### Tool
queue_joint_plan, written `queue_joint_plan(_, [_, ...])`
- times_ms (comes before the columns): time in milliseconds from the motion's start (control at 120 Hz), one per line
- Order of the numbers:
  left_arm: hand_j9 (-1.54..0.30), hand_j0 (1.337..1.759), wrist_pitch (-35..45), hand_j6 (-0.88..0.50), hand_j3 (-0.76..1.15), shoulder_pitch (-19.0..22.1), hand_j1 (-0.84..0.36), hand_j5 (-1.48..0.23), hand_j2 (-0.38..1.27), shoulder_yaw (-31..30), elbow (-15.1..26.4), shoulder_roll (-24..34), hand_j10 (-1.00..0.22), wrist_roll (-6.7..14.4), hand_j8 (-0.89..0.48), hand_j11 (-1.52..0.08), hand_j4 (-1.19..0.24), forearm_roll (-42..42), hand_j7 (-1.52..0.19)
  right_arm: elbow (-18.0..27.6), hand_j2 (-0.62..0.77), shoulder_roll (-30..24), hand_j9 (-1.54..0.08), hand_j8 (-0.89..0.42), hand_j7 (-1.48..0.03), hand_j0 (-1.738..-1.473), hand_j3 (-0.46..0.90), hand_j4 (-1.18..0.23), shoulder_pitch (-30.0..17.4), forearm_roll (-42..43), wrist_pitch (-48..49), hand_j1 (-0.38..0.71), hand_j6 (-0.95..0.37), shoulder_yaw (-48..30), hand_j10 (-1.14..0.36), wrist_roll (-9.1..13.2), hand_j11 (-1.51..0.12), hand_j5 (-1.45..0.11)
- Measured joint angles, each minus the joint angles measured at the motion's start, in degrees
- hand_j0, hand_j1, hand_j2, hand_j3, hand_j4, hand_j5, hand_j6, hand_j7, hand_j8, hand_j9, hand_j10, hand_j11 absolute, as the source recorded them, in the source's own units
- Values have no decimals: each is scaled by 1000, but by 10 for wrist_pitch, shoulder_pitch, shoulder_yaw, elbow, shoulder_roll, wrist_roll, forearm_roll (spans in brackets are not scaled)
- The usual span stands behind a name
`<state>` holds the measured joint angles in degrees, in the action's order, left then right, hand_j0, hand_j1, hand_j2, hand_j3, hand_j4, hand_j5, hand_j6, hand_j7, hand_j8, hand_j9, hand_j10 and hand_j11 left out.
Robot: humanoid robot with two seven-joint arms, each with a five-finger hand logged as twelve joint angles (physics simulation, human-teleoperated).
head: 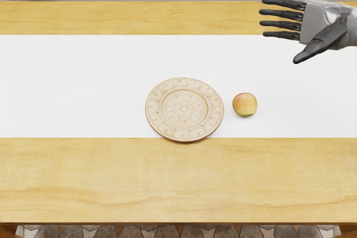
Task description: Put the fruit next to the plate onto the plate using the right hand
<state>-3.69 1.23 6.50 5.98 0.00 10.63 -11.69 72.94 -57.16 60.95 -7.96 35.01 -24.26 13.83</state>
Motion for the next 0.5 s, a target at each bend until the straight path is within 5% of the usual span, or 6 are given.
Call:
queue_joint_plan(200, [-318, 1658, 0, -245, 0, 0, 55, -318, 49, 0, 0, 0, -245, 0, -245, -318, -245, 0, -318, 19, -6, -4, -45, -33, -45, -1658, 0, -33, 8, 55, 0, -308, -33, 0, -34, 1, -45, -45])
queue_joint_plan(383, [-318, 1658, 0, -245, 0, 0, 55, -318, 49, 0, 0, 0, -245, 0, -245, -318, -245, 0, -318, 148, -6, -42, -46, -35, -46, -1658, 0, -35, 35, 227, -124, -308, -35, 1, -35, 1, -46, -46])
queue_joint_plan(500, [-318, 1658, 0, -245, 0, 0, 55, -318, 49, 0, 0, 0, -245, 0, -245, -318, -245, 0, -318, 204, -6, -57, -47, -38, -47, -1658, 0, -38, 36, 303, -204, -307, -38, 12, -38, 54, -47, -48])
